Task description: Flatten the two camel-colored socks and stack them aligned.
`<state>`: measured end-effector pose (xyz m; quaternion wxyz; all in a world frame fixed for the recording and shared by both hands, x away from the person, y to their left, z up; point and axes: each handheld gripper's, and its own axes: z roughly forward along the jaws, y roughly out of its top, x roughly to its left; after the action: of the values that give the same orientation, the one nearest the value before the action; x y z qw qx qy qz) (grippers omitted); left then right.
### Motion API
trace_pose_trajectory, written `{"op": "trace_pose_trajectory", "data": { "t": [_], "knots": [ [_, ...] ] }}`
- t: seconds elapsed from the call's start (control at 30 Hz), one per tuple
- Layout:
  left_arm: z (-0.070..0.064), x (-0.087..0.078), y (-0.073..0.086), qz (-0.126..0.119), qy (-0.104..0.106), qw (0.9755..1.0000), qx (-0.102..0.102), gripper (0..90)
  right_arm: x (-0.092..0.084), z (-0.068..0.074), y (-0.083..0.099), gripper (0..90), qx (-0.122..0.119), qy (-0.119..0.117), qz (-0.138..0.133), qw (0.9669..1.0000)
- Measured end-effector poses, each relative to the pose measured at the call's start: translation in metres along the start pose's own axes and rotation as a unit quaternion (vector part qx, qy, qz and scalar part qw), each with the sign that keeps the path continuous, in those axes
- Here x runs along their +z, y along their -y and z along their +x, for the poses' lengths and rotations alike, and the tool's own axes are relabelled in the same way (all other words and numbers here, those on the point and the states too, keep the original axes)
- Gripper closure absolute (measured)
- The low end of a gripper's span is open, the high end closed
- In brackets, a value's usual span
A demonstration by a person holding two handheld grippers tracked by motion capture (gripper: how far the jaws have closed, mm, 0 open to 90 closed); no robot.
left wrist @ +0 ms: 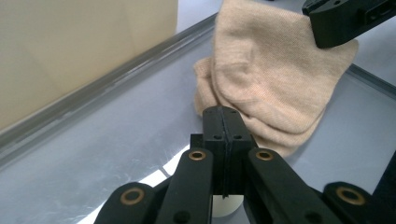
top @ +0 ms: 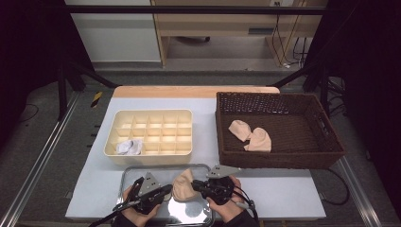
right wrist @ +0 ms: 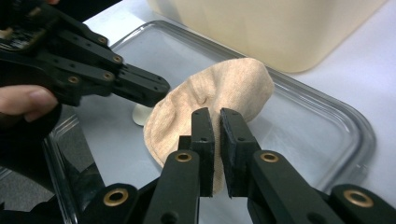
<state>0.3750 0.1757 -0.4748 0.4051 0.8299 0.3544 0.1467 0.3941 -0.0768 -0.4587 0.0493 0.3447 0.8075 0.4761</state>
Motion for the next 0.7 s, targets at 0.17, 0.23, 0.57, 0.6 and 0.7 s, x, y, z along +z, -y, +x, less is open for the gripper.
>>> {"op": "trace_pose_trajectory", "data": {
  "t": [0.17, 0.23, 0.57, 0.6, 0.7],
  "knots": [
    [0.0, 0.0, 0.0, 0.001, -0.004, 1.0, -0.003, 89.5, 0.006, 0.006, -0.004, 84.8, -0.015, -0.011, 0.0, 0.9998],
    [0.0, 0.001, 0.0, 0.002, -0.004, 1.0, -0.003, 89.5, 0.01, 0.01, -0.006, 84.7, -0.02, -0.019, 0.001, 0.9996],
    [0.0, 0.002, 0.001, 0.009, -0.004, 0.9999, -0.005, 89.6, 0.027, 0.022, -0.011, 84.7, -0.04, -0.055, 0.009, 0.9977],
    [0.001, 0.002, 0.001, 0.01, -0.004, 0.9999, -0.005, 89.6, 0.029, 0.023, -0.01, 84.6, -0.044, -0.058, 0.013, 0.9972],
    [0.002, 0.002, 0.001, 0.012, -0.003, 0.9999, -0.007, 89.5, 0.036, 0.025, -0.009, 84.5, -0.05, -0.06, 0.026, 0.9966]
  ]
}}
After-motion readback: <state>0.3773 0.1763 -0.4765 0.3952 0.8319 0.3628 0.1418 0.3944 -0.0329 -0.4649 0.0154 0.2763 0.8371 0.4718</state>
